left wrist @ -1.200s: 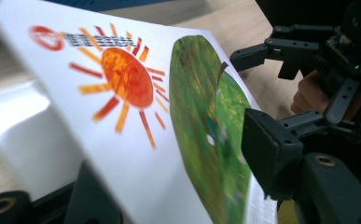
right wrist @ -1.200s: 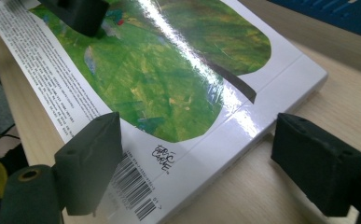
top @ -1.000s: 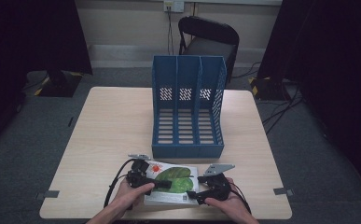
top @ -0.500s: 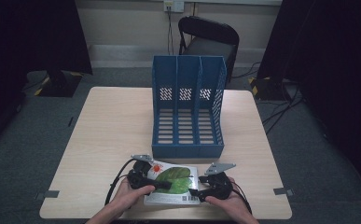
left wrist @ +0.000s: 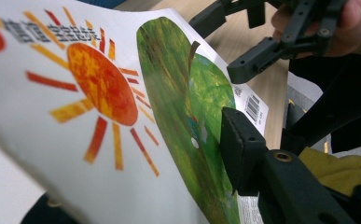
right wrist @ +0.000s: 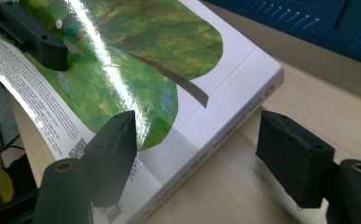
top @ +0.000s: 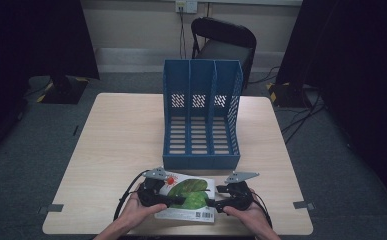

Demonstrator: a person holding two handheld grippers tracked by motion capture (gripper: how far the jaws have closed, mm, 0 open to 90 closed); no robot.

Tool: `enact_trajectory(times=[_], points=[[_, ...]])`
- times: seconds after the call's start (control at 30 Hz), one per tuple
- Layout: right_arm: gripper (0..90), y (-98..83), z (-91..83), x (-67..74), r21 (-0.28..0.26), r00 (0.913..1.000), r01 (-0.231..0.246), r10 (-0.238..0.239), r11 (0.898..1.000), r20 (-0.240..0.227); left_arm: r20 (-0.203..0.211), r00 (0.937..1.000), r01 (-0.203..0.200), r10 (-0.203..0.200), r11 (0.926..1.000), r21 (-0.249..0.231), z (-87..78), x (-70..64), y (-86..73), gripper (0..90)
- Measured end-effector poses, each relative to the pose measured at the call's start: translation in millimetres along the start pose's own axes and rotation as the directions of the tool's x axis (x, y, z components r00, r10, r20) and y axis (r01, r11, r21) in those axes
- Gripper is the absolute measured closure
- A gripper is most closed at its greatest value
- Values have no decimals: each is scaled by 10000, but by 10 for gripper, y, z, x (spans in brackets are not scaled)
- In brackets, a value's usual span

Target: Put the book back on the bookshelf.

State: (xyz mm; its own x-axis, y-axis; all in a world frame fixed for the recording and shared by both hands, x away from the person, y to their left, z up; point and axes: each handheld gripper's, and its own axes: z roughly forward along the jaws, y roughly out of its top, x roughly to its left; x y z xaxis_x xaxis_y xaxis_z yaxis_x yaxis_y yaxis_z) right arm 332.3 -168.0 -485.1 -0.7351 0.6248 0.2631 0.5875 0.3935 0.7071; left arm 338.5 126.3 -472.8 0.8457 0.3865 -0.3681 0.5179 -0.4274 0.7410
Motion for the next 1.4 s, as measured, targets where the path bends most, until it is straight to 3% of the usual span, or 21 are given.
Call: enact_trajectory(times=[0.17,0.3,0.43,0.5,0.57,0.67,0.77,0.8,0.83,0.93,1.13,1.27,1.4], points=[[248,20,-14,-49,-276,9994,-322,318,9991,-145,-273,9933,-1123,1120,9936,-74,-28,-111,25,681],[244,29,-33,-81,-576,9984,-535,522,9969,-237,-288,9900,-1383,1378,9902,-194,-44,-148,20,682],[222,39,-33,-127,-738,9946,-838,788,9938,-674,-427,9811,-1895,1886,9817,-199,-61,-202,17,690],[250,41,-22,-134,-671,9919,-889,822,9938,-968,-402,9818,-1863,1854,9823,-186,-61,-196,14,692],[308,47,-17,-115,-701,9908,-645,555,9955,-1234,-400,9813,-1889,1881,9818,-168,-54,-190,11,694],[341,61,-48,-76,-836,9941,-320,230,9960,-1059,-350,9779,-2067,2063,9784,-89,-71,-199,8,705],[446,98,-128,-46,-1528,9950,-72,-82,9882,-999,-344,9780,-2061,2058,9785,-40,-82,-186,2,735],[456,111,-147,-36,-1648,9955,30,-186,9863,-931,-296,9823,-1857,1850,9823,-224,-93,-173,-1,739],[466,129,-170,-18,-1878,9963,16,-176,9822,-839,-347,9826,-1833,1824,9827,-258,-102,-167,4,754],[518,145,-222,0,-2068,9962,206,-376,9782,-788,-646,9766,-2069,2052,9781,-211,-137,-181,11,760],[539,168,-294,32,-2307,9919,349,-619,9724,-1108,-922,9768,-1967,1931,9800,-309,-190,-177,-7,765],[552,202,-355,78,-2490,9845,489,-887,9673,-1514,-1378,9710,-1996,1954,9797,-170,-220,-134,-33,728],[553,225,-350,104,-2407,9780,655,-1102,9684,-1772,-1274,9746,-1868,1839,9823,-107,-223,-106,-55,717]])
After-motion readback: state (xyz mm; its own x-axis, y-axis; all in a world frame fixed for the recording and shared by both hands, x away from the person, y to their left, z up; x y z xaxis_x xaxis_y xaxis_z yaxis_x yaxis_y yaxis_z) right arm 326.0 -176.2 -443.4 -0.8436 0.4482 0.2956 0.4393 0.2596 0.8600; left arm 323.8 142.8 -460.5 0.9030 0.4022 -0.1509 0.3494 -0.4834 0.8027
